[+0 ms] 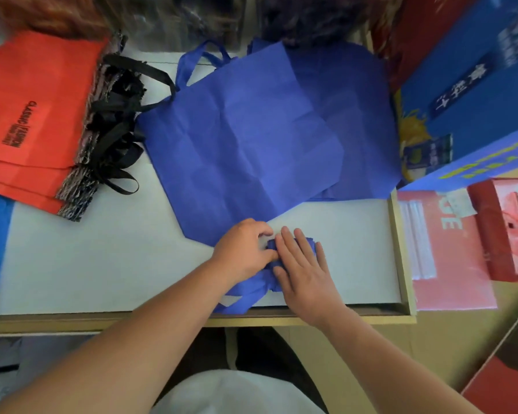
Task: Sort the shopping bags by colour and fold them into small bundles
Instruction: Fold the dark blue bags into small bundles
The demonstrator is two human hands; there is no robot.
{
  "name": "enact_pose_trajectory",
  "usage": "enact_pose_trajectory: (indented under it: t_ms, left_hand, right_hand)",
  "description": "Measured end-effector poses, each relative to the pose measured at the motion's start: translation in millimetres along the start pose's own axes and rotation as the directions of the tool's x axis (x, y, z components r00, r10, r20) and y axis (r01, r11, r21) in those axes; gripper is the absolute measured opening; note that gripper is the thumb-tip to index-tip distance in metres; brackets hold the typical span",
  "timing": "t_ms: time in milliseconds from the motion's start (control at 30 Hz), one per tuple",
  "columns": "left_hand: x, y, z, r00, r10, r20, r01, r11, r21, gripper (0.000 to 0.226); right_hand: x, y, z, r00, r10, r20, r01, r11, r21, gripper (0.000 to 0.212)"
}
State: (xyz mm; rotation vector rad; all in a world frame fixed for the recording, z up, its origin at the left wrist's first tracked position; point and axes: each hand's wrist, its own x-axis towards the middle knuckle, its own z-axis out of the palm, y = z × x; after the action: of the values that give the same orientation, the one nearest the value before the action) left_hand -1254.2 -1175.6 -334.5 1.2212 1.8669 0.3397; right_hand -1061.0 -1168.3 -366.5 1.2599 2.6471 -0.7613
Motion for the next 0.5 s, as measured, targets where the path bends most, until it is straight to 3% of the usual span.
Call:
enact_pose_trajectory:
  t_ms: [67,167,233,300,367,433,500]
  left_hand:
    - [-15.1,0.7,-17.0,1.000,0.014,0.008,-0.014,0.999,0.047,0.031]
    - [-53.6,-4.6,-32.9,0.981,0.173,0.086,-0.185,0.972,0.147,0.045]
    - [-74.5,-13.7,-31.7,0.951,0.248,0.184,-0.302,0.875,0.378,0.061]
    - [-81.4,-30.0,-25.3,0.931,0.271,0.245,-0.359,0.801,0.479,0.053]
    - [-85.3,-43.8,-23.9,0.920,0.331,0.208,-0.388,0.840,0.380,0.032]
    - [-90.5,-54.4,-27.1,0.936,0.341,0.086,-0.351,0.896,0.273,0.010]
    - [-99.0,-54.8,-36.4,0.956,0.294,0.005,-0.293,0.952,0.091,0.020]
  right_hand:
    - [1.0,2.4,3.5,0.999,0.006,0.034,-0.004,0.998,-0.064,0.060]
    - [2.3,0.8,6.4,0.997,0.011,0.076,-0.003,0.995,-0.100,0.063]
    - [3.3,-0.3,6.6,0.994,0.035,0.100,-0.024,0.993,-0.114,0.066]
    - [6.0,-1.7,1.6,0.989,0.060,0.138,-0.043,0.992,-0.121,0.068]
    - [7.9,-4.7,-3.2,0.979,0.071,0.191,-0.047,0.991,-0.128,0.070]
    - [9.5,-7.1,-6.7,0.969,0.089,0.231,-0.064,0.991,-0.114,0.072]
    - [10.5,-8.1,-10.0,0.956,0.111,0.271,-0.085,0.991,-0.108,0.069]
